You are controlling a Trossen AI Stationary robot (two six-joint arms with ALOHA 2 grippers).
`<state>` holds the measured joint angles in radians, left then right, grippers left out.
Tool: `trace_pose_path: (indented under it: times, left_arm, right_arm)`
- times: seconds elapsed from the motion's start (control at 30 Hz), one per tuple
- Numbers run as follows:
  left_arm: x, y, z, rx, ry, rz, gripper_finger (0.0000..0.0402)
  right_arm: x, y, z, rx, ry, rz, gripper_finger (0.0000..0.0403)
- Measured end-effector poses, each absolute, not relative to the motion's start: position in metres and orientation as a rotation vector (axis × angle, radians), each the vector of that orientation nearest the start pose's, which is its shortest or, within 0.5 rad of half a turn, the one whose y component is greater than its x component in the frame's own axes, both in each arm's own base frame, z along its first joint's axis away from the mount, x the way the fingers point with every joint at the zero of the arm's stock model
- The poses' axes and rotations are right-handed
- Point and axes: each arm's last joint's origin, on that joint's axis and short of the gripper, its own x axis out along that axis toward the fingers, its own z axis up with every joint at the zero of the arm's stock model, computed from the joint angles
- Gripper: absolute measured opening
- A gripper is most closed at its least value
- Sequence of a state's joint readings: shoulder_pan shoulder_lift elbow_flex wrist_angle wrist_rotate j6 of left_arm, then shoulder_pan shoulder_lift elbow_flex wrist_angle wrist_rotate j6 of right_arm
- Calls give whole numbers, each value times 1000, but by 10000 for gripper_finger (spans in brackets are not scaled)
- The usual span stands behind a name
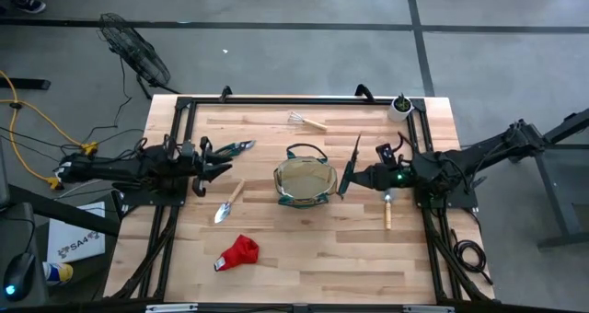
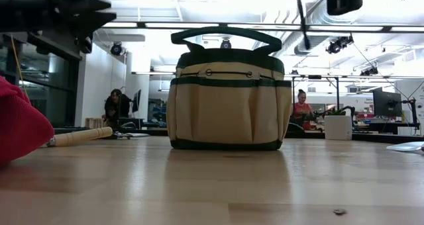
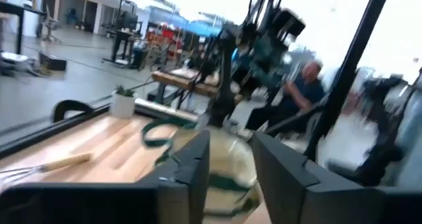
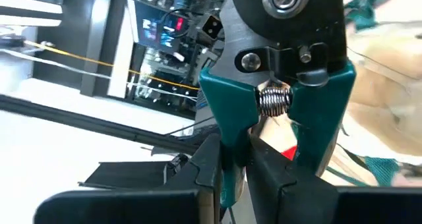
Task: Pick & Place Garden tools in Gardening bag
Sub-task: Put the right green shear scissors into the light brown gardening bag
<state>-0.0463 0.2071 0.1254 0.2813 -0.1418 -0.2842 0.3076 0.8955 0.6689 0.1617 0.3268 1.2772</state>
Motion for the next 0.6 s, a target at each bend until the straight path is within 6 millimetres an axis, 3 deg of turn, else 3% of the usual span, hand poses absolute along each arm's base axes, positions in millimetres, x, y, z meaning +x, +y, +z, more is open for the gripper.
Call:
trace_pose_path:
  times: [0.13,0.3,0.6]
  left_arm:
    - [115,-1,221,-381,-251,51,153]
    - [131,-2,226,-392,-255,41,163]
    - [189,-6,259,-237,-132,38,164]
  right_arm:
    - [195,47,309,1232,30,-41,36]
    - [193,41,313,1204,23,-17,36]
    - [186,32,321,1163,-21,8,36]
